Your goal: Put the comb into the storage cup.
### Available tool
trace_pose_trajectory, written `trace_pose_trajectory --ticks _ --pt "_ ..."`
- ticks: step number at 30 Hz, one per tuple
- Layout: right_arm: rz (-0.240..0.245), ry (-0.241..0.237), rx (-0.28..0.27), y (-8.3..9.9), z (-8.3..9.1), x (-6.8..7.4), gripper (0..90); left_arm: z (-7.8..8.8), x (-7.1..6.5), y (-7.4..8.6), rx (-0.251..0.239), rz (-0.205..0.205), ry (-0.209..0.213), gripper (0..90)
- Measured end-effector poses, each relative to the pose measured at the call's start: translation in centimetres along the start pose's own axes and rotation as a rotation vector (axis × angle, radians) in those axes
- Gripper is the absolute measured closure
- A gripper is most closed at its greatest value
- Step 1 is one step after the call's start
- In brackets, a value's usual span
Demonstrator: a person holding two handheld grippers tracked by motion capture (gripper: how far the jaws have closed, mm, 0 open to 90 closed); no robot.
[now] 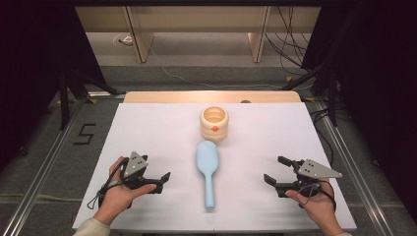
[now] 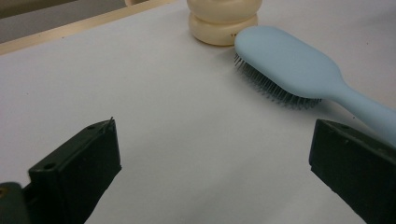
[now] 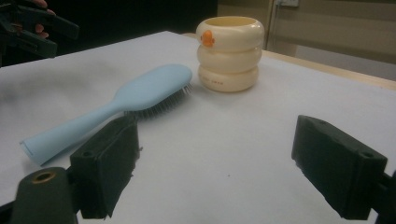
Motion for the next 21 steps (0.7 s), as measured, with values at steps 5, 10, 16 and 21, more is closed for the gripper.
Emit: trace_pose_trajectory --ticks 5,10,16,21 --pt "-0.002 0.001 -0.003 0.0 0.1 0.0 16.0 -0.1 -0.4 -0.1 0.006 -0.012 0.006 2.1" --pt "-0.003 0.002 -0.002 0.0 0.0 0.0 16.0 -0.3 -1.5 -0.6 0.007 -0.026 0.031 8.0" --pt "-0.001 0.004 0.001 0.0 -0.1 0.1 16.1 -1.5 -5.9 -2.6 0.013 -0.094 0.132 46.6" --pt "-0.003 0.002 0.007 0.1 -0.1 0.0 16.1 -3.7 -10.3 -3.1 0.091 -0.224 0.222 82.8"
Point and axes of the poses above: each handheld gripper's, and its own axes: z roughly backward along the jaws, y roughly out of its underside, x roughly to its left, the point moved 9 cm from there along -z, roughly forward along the jaws, and after that the axes turned 10 degrees about x, right-handed, at the moved point
